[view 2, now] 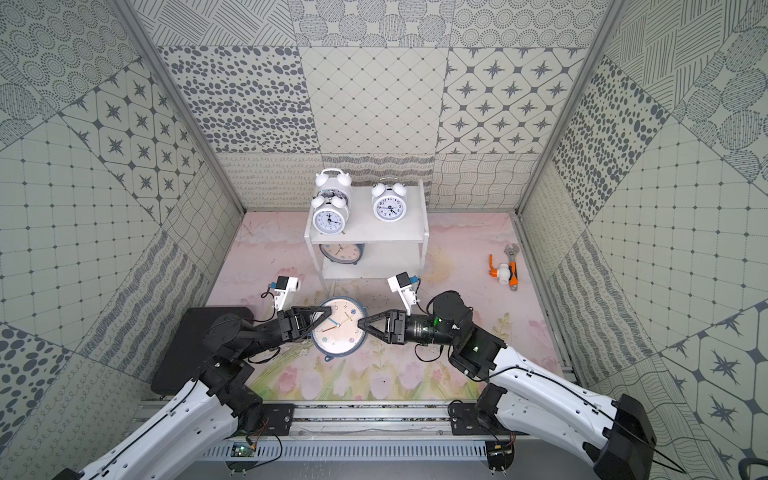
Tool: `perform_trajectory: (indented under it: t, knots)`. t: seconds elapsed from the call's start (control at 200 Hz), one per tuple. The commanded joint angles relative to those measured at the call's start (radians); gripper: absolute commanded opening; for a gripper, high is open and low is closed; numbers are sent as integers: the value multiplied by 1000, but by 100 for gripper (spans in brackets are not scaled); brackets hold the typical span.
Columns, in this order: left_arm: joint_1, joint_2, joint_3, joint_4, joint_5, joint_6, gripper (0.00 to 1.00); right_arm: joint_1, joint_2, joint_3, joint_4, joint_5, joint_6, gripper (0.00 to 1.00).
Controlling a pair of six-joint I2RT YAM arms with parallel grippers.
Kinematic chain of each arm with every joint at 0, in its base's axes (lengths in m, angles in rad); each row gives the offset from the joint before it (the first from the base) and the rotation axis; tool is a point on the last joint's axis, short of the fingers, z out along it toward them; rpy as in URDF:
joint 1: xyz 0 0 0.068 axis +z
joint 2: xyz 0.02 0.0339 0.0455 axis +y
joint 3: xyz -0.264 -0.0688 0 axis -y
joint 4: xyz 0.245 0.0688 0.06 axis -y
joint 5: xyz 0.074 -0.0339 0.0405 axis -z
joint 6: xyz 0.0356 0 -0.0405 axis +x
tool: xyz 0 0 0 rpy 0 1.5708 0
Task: Place the alarm clocks on the shelf by style
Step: Pick up the alarm from the center of the board.
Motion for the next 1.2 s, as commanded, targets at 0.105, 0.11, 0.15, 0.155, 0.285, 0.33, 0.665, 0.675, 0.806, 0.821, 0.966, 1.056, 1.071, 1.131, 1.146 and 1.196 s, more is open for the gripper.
perform_trajectory:
  t: [0.105,0.11,0.15,0.155,0.285,0.33,0.665,0.675,0.806,0.821,0.966,1.056,1.071,1.131,1.146,1.196]
  knots:
    - [-14,-40,-36,105,-138,-74,24,45,54,38,35,147,-70,67]
    - [-13,-41,-39,104,-143,-76,24,48,55,38,36,151,-72,68]
    - [-13,-56,-51,107,-175,-83,25,67,57,39,37,183,-85,72]
    - [-13,-58,-52,108,-178,-84,25,70,57,39,37,187,-86,72]
    - [-15,-109,-84,128,-263,-101,23,160,48,12,77,350,-95,77]
    - [-14,-127,-93,125,-289,-100,23,200,34,-6,93,434,-103,77]
    - [-15,-167,-124,127,-328,-130,23,318,62,-127,333,669,-43,66]
    - [-16,-166,-124,127,-326,-130,22,318,64,-125,334,666,-44,65]
    - [-16,-170,-124,124,-316,-133,22,318,85,-109,331,657,-39,58]
    - [-16,-169,-124,124,-315,-133,23,318,86,-110,335,655,-38,58]
    - [-18,-167,-138,132,-310,-136,23,316,98,-109,350,635,-28,54]
    - [-18,-168,-141,133,-306,-141,23,315,109,-111,374,608,-20,46]
    - [-17,-167,-141,133,-304,-138,23,314,111,-111,380,603,-19,44]
    - [-18,-165,-140,132,-299,-135,26,312,114,-111,389,584,-17,40]
    - [-18,-164,-141,129,-298,-136,27,311,113,-111,391,581,-17,38]
    - [-18,-163,-140,126,-285,-128,33,306,108,-110,388,566,-13,35]
